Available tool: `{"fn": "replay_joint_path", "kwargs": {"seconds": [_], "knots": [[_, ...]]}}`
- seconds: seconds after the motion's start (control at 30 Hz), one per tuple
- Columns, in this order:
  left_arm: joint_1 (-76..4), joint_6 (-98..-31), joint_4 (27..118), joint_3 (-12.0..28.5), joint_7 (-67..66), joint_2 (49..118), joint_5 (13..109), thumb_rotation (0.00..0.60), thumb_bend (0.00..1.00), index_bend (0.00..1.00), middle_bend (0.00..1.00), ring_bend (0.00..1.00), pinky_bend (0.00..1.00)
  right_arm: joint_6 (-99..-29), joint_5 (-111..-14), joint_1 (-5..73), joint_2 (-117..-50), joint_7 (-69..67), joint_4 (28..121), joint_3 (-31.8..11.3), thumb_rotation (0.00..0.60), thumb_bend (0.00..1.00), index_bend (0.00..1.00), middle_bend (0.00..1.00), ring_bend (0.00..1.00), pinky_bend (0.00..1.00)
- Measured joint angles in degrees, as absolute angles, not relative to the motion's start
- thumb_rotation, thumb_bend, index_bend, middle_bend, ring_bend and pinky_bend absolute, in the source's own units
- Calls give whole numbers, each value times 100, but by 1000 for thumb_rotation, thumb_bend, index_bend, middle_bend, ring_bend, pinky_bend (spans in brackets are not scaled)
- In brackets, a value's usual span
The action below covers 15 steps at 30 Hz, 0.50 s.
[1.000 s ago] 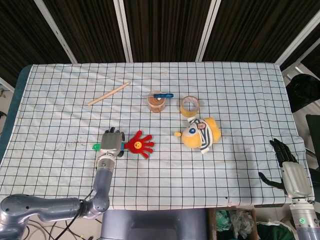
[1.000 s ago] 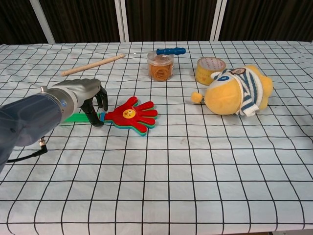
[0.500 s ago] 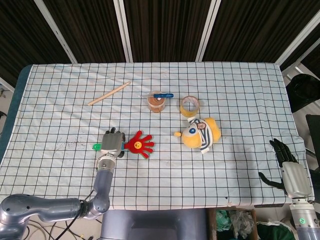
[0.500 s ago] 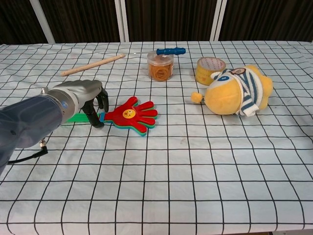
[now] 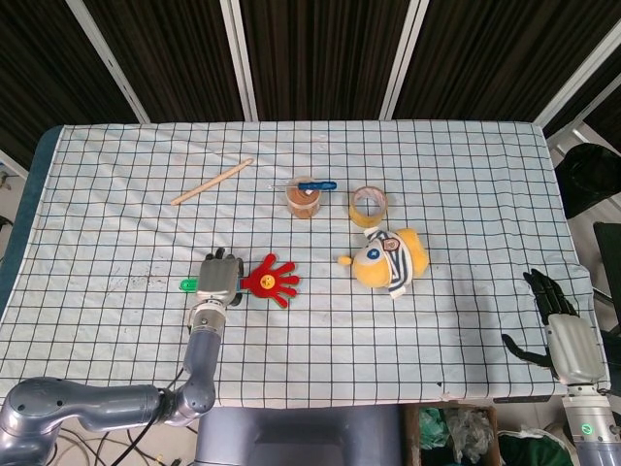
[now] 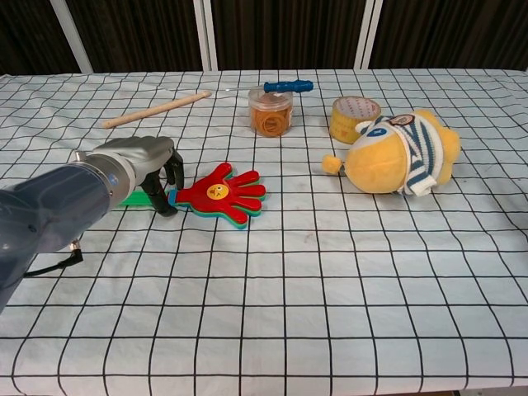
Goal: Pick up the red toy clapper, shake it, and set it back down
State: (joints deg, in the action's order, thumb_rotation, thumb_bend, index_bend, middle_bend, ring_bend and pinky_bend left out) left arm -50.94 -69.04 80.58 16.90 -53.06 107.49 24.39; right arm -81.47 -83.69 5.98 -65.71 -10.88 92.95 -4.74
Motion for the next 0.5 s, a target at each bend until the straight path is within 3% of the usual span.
{"fn": "replay_joint_path", "kwargs": {"seconds": [0.27, 0.5], "knots": [[-5085, -6980, 7979, 1706, -5222, 10820, 2555, 600, 379, 583, 495, 193, 280, -8133, -8348, 600, -6567, -1095, 9296, -479, 600, 213, 0, 0, 4, 175], [-5032, -7073, 7928, 1737, -5008, 10888, 2770, 600, 415, 628, 548, 243, 326, -8132, -8349, 600, -6567, -1099, 9300, -479, 600, 214, 0, 0, 4, 176]]}}
